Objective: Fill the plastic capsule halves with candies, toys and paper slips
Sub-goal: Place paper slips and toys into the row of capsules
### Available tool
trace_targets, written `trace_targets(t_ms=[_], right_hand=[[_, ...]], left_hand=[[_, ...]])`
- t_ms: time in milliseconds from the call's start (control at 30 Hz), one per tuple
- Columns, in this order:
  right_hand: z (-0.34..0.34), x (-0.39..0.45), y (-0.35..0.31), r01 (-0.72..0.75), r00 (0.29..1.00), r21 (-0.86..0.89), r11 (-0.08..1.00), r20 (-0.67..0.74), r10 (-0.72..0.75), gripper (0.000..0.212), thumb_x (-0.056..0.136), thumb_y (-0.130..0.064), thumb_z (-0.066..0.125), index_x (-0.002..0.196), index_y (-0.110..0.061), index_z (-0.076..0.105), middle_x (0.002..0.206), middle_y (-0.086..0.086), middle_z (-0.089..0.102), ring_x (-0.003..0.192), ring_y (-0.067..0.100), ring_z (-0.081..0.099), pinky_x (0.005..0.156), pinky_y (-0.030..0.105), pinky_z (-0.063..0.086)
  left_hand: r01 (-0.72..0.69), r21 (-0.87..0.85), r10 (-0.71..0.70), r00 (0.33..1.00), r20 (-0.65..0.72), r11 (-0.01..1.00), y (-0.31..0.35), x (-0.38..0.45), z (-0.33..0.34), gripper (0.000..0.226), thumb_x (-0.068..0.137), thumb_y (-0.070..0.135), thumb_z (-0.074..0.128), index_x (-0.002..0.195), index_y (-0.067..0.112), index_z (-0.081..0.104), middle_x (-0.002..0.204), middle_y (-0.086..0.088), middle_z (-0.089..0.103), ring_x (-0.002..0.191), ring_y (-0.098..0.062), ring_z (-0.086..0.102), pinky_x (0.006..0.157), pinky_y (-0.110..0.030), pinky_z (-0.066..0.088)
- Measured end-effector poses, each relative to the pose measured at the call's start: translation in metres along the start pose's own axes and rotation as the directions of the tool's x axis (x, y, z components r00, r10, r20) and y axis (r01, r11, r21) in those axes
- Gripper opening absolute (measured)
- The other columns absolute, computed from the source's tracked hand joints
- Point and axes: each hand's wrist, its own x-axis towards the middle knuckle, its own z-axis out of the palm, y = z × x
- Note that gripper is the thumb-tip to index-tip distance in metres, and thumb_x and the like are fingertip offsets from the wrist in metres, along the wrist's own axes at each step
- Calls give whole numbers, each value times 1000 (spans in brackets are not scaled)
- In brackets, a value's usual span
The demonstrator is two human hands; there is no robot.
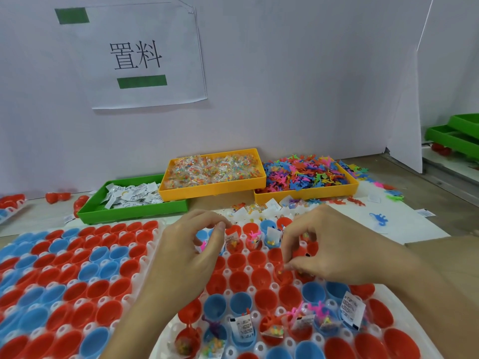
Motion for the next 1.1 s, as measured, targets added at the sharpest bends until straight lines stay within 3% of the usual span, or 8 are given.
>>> trace_targets(t_ms=[400, 667, 1100], right_hand=[[-1, 0, 1, -42, 998, -40, 998, 46, 43, 25, 84, -20, 77, 72, -40, 68, 83, -26, 67, 89, -4, 62, 77, 3, 38], [0, -1, 0, -26, 999, -42, 999, 33, 27, 18, 81, -19, 77, 73, -35, 74, 83, -28, 67, 92, -5, 59, 82, 4, 37], [2, 0, -2, -13, 1000, 0, 1000, 16, 13, 20, 79, -14, 77, 77, -33, 79, 80, -28, 69, 88, -6, 63, 77, 7, 44]], left_hand=[[-5, 9, 5, 1000, 1, 1000, 0, 0, 0, 26, 93, 17, 59, 84, 37, 71, 93, 24, 67, 91, -1, 63, 67, -10, 42], [-2, 6, 2, 1000, -3, 1000, 0, 0, -1, 26, 94, 13, 60, 84, 34, 72, 93, 22, 68, 90, -1, 63, 67, -11, 42], [-4, 3, 4, 1000, -1, 1000, 2, 0, -1, 28, 93, 12, 60, 82, 35, 72, 93, 22, 68, 92, -3, 63, 67, -12, 43]])
